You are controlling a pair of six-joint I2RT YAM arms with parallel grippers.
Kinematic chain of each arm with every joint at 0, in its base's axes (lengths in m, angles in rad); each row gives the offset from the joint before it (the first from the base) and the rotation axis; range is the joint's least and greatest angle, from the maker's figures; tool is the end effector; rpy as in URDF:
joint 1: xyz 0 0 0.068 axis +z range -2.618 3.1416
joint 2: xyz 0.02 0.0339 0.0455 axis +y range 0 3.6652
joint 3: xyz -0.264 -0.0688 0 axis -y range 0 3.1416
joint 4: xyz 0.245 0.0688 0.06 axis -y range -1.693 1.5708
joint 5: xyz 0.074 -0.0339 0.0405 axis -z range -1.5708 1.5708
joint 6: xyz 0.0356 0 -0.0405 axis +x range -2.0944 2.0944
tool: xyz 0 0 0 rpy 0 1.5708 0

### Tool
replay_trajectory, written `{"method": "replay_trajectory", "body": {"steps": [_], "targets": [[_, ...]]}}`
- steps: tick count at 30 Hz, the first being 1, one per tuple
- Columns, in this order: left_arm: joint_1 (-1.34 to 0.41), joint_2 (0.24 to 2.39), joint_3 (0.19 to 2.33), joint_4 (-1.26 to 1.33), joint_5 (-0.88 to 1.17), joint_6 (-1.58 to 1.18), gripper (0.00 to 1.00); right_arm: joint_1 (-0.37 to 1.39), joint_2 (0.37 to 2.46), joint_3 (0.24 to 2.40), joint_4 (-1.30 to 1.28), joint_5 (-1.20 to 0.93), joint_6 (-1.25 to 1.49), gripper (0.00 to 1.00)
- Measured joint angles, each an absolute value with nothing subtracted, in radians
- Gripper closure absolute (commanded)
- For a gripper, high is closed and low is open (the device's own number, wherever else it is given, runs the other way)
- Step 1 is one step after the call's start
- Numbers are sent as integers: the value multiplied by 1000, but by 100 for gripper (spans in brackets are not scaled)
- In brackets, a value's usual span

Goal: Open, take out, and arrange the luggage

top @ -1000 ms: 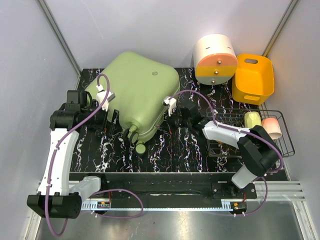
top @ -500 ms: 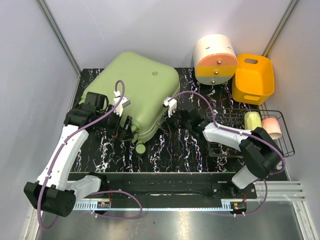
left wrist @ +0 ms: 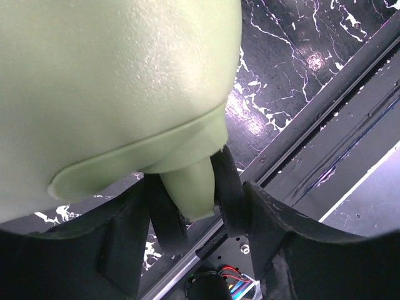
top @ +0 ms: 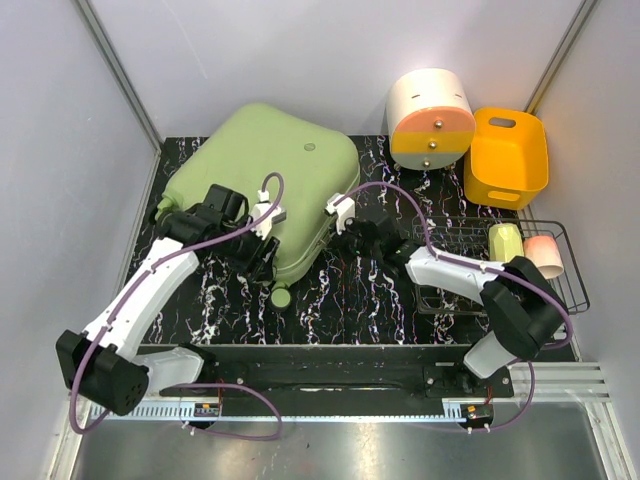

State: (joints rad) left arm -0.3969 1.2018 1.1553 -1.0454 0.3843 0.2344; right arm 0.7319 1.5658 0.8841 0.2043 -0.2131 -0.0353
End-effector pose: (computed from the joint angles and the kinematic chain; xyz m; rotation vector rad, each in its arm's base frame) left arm 0.1992 -0.0980 0.3133 0.9393 2.4721 -0.5646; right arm 0.2504 0.2351 0.2197 -0.9108 1.8922 0.6459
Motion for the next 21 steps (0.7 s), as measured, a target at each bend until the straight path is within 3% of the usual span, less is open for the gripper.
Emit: {"method": "replay_trajectory", "body": {"steps": [1, 4, 8, 21], "targets": [[-400, 1197, 1153, -1047, 384, 236, 61, 732, 1564, 884, 197, -193, -43, 100], [-397, 1161, 1142, -1053, 360, 207, 79, 732, 1555, 882, 181, -137, -64, 100], [-366, 1119, 1126, -1063, 338, 251, 99, 732, 1533, 870, 187, -81, -94, 100], [18, 1053, 1123, -1229, 385, 649, 100, 702, 1480, 846, 175, -38, -169, 100]]}}
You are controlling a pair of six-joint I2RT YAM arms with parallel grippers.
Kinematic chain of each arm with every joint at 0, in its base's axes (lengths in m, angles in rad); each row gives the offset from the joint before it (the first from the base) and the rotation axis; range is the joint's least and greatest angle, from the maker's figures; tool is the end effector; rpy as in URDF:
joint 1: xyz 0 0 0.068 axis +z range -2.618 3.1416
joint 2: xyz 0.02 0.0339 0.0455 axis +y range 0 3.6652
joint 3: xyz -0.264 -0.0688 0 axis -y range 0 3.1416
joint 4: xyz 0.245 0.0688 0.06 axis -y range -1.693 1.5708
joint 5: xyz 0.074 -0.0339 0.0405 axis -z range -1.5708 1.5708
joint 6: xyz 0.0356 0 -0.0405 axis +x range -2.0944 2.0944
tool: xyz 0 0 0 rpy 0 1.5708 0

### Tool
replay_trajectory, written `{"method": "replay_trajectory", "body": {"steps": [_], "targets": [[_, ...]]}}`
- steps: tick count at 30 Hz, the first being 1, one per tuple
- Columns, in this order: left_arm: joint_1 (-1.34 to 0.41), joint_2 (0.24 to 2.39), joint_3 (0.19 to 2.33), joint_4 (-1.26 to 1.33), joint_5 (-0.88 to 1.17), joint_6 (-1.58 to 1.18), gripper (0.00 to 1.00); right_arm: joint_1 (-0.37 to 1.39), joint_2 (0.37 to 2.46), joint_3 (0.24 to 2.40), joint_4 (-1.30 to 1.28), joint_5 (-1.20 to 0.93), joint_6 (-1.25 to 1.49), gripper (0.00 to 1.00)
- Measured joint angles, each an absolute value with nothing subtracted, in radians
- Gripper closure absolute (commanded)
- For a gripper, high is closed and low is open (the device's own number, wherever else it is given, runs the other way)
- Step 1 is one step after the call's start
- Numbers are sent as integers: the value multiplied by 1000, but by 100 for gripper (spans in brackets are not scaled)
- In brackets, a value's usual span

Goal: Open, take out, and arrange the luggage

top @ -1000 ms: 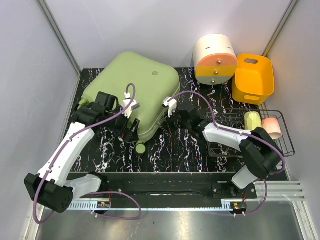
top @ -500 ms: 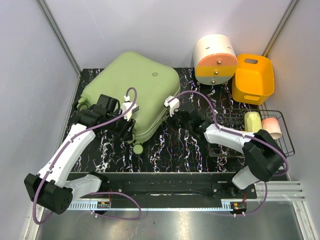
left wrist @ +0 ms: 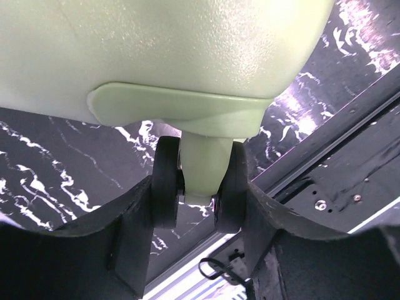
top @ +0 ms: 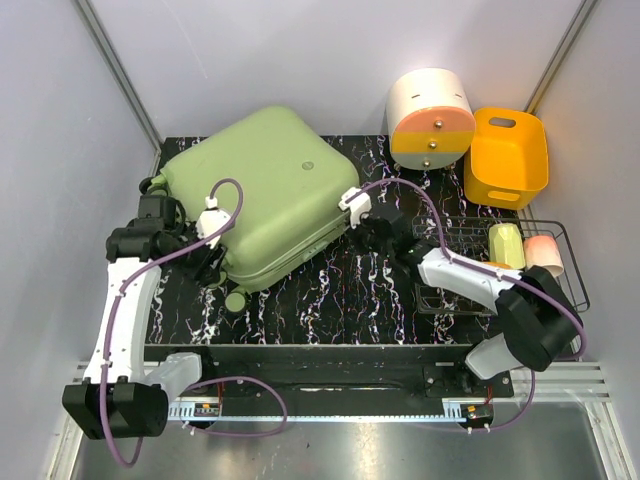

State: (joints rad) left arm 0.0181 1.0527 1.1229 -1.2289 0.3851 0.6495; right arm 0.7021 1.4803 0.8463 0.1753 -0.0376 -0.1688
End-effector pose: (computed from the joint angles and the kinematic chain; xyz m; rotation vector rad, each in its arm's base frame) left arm 0.1725 -0.0103 0.3219 0.9130 2.4521 -0.3025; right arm 0.2490 0.2124 0.2311 -0.8862 1.8480 0.3728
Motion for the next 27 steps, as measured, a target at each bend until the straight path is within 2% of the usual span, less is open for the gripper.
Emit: {"method": "replay_trajectory", "body": {"steps": [10, 27], "targets": [[162, 1064, 1126, -1267, 436, 848, 100, 541, 1496, 844, 213, -22, -287, 100], [268, 1211, 1222, -1348, 467, 992, 100, 392, 1721, 1026, 286, -346, -386, 100]]}}
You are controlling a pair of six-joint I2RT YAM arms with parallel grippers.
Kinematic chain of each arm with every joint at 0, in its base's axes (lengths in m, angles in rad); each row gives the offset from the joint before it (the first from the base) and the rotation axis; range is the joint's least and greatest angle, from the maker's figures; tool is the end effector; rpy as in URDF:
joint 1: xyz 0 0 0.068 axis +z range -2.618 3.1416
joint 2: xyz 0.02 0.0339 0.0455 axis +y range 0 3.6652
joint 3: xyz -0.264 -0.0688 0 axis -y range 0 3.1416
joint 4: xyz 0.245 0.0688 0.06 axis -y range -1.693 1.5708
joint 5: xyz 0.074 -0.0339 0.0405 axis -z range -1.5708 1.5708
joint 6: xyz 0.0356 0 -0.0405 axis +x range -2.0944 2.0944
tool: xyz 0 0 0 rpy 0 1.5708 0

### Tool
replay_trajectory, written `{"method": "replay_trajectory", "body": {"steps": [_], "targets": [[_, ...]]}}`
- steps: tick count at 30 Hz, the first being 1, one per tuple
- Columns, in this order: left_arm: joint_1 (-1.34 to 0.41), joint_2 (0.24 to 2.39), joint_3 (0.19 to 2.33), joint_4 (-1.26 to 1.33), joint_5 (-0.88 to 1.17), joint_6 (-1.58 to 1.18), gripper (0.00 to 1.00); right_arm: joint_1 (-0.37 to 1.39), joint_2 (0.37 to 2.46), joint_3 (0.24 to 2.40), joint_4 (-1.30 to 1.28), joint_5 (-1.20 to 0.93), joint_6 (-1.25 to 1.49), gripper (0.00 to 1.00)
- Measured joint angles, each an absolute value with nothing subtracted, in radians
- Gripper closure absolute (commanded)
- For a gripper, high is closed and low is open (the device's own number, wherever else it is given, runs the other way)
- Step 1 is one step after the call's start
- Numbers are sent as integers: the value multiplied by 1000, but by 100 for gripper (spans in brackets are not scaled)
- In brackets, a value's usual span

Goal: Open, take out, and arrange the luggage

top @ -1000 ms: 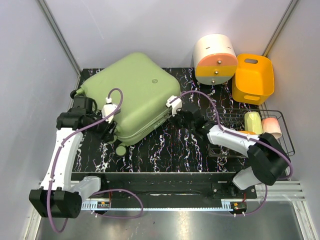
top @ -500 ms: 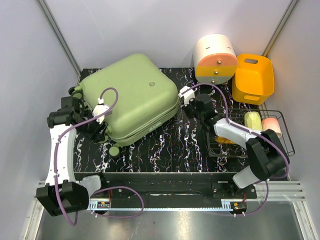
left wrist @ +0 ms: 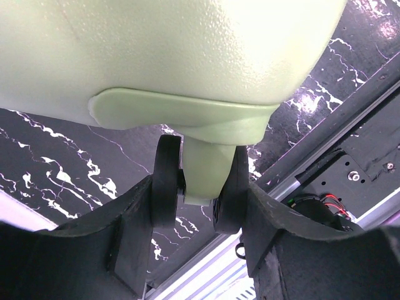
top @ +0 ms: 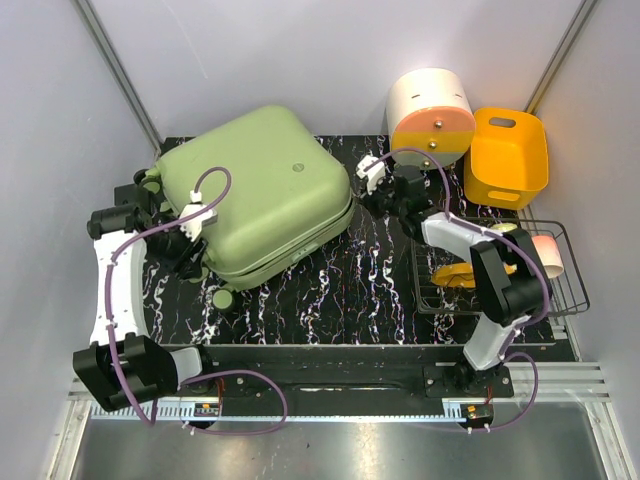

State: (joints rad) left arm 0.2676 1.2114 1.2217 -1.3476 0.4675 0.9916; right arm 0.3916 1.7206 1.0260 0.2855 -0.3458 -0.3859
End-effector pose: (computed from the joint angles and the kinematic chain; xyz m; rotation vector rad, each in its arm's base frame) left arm 0.1933 0.0364 0.3202 1.0124 2.4634 -0.3285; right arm 0.3509 0.1580 0.2211 -0.9496 1.7264 0.3455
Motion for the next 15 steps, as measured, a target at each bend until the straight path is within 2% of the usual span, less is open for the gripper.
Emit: {"method": "replay_trajectory", "body": {"steps": [9, 15], "targets": [[297, 1248, 1243, -1326, 464, 999, 100, 389, 1861, 1164, 296, -422, -411, 100], [307, 1264, 1255, -1325, 463, 999, 100, 387, 1880, 1185, 294, -441, -405, 100]]}}
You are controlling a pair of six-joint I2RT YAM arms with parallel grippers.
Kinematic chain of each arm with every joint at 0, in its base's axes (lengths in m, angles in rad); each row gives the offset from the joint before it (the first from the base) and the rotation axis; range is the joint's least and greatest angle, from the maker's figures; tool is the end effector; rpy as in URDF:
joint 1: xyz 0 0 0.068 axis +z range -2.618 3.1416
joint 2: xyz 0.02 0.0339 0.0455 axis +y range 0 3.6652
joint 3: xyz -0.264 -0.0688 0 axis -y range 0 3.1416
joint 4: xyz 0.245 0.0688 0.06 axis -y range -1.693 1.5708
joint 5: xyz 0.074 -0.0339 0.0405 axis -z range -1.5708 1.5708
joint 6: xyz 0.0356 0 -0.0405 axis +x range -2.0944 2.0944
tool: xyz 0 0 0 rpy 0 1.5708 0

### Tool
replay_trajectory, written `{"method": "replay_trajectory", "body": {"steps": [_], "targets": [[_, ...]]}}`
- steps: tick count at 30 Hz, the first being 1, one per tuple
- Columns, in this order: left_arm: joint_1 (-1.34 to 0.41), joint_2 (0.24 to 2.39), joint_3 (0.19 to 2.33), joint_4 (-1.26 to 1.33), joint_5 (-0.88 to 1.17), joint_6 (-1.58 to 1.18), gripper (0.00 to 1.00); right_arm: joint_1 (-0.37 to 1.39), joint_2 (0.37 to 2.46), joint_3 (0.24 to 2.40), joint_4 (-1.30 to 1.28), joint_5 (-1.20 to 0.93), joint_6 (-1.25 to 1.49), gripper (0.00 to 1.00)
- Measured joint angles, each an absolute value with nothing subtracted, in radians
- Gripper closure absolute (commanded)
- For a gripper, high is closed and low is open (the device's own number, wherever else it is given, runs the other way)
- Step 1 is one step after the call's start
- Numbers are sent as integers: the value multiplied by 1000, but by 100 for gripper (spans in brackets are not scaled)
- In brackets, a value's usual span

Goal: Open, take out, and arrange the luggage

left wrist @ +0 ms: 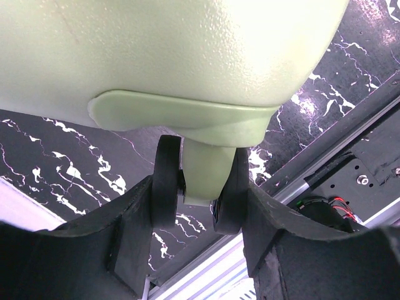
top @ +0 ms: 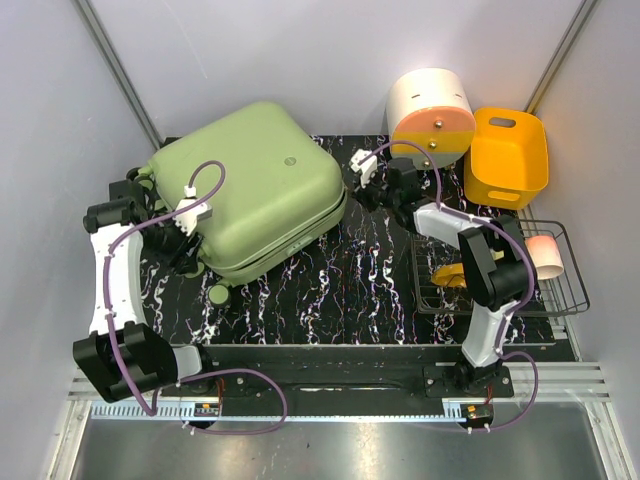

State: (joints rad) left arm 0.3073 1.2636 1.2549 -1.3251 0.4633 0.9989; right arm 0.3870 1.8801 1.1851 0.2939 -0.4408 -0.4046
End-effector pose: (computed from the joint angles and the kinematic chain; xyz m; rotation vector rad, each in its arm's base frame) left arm 0.2055 0.0485 0.3201 0.9715 2.4763 -0.3058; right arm 0.3876 0.1744 0.2127 -1.0103 1.6737 0.4220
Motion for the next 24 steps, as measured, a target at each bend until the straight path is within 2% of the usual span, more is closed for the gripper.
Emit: {"method": "replay_trajectory", "body": {"steps": [4, 16, 24], "targets": [[310, 1267, 1258, -1329, 464, 1002, 100, 386, 1838, 1124, 292, -448, -412, 100], [364, 1239, 1238, -1296, 437, 1175, 100, 422, 1542, 877, 230, -462, -430, 100], [399, 1214, 1214, -1273, 431, 1285, 100, 470, 1501, 862, 138, -380, -426, 100]]}}
